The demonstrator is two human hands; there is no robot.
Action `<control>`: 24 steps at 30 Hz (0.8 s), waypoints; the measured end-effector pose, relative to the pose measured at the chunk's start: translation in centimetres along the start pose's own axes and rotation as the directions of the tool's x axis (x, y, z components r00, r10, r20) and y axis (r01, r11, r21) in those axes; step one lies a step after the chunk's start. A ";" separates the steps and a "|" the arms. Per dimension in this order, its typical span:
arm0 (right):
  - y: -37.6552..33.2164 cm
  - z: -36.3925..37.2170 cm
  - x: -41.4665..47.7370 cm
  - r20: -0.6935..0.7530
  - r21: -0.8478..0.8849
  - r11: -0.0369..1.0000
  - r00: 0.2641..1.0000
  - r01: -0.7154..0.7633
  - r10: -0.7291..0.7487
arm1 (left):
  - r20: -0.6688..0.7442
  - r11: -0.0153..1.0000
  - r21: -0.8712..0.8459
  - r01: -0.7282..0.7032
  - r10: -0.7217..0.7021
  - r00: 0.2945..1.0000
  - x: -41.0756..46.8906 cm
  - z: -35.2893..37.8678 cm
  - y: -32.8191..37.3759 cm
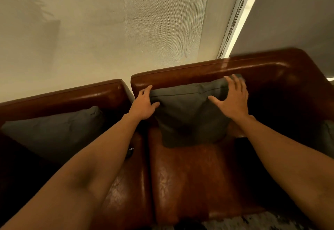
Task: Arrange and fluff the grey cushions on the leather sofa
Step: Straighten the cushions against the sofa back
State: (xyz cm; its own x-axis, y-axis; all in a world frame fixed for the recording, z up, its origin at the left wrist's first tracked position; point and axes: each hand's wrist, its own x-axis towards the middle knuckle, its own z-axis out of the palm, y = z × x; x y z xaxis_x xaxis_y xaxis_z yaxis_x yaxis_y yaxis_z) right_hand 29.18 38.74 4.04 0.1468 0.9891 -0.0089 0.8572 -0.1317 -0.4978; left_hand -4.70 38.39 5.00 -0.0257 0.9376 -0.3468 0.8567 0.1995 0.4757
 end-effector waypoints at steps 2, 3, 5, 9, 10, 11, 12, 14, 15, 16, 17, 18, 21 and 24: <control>0.7 0.0 -0.3 -0.076 0.236 0.952 0.973 -0.193 0.216 | -0.045 0.984 -0.176 0.040 -0.049 0.998 -0.2 0.3 0.0; 1.1 0.0 0.0 -0.028 0.367 0.876 0.938 -0.313 0.347 | -0.057 0.966 -0.250 0.065 -0.082 0.995 -0.2 0.4 0.0; 1.9 0.0 0.7 0.194 0.493 0.696 0.846 -0.521 0.496 | -0.035 0.926 -0.354 0.131 -0.154 0.988 -0.1 0.6 0.1; 3.4 0.1 2.0 0.274 0.399 0.701 0.806 -0.591 0.524 | -0.009 0.872 -0.445 0.201 -0.229 0.973 0.2 1.2 0.2; 3.6 0.0 2.2 0.247 0.376 0.719 0.811 -0.585 0.531 | -0.027 0.871 -0.448 0.204 -0.241 0.970 0.3 1.5 0.1; 3.6 -0.2 2.2 0.225 0.360 0.733 0.816 -0.577 0.532 | -0.047 0.871 -0.446 0.205 -0.252 0.967 0.4 1.8 0.1; 3.7 -0.3 2.2 0.205 0.345 0.750 0.825 -0.565 0.527 | -0.074 0.871 -0.447 0.203 -0.262 0.962 0.5 2.0 0.2; 3.7 -0.6 2.2 0.170 0.311 0.786 0.845 -0.535 0.507 | -0.117 0.869 -0.450 0.204 -0.283 0.952 0.4 2.2 0.6; 3.6 -0.7 2.2 0.153 0.291 0.802 0.853 -0.522 0.500 | -0.125 0.870 -0.446 0.211 -0.294 0.948 0.4 2.2 0.8; 3.6 -0.8 2.2 0.137 0.274 0.815 0.860 -0.510 0.492 | -0.135 0.869 -0.447 0.211 -0.299 0.945 0.4 2.1 0.9; 3.5 -1.0 2.2 0.116 0.263 0.824 0.865 -0.501 0.489 | -0.140 0.867 -0.450 0.214 -0.306 0.942 0.5 1.9 1.1; 3.5 -1.1 2.4 0.101 0.255 0.833 0.870 -0.491 0.482 | -0.148 0.865 -0.454 0.214 -0.310 0.939 0.7 1.9 1.1; 3.6 -1.2 2.9 0.084 0.234 0.848 0.879 -0.476 0.470 | -0.156 0.868 -0.444 0.224 -0.321 0.934 1.6 1.7 0.9; 4.2 -0.6 3.7 0.187 0.269 0.822 0.865 -0.502 0.467 | -0.060 0.873 -0.405 0.270 -0.321 0.945 1.9 1.8 0.7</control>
State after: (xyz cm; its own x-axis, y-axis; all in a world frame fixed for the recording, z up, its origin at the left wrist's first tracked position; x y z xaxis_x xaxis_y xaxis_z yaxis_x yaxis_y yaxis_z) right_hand 33.58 41.76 2.46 0.4349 0.8059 -0.4017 0.4981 -0.5869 -0.6383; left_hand -3.24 39.81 3.22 -0.3299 0.8396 -0.4316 0.5326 0.5430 0.6492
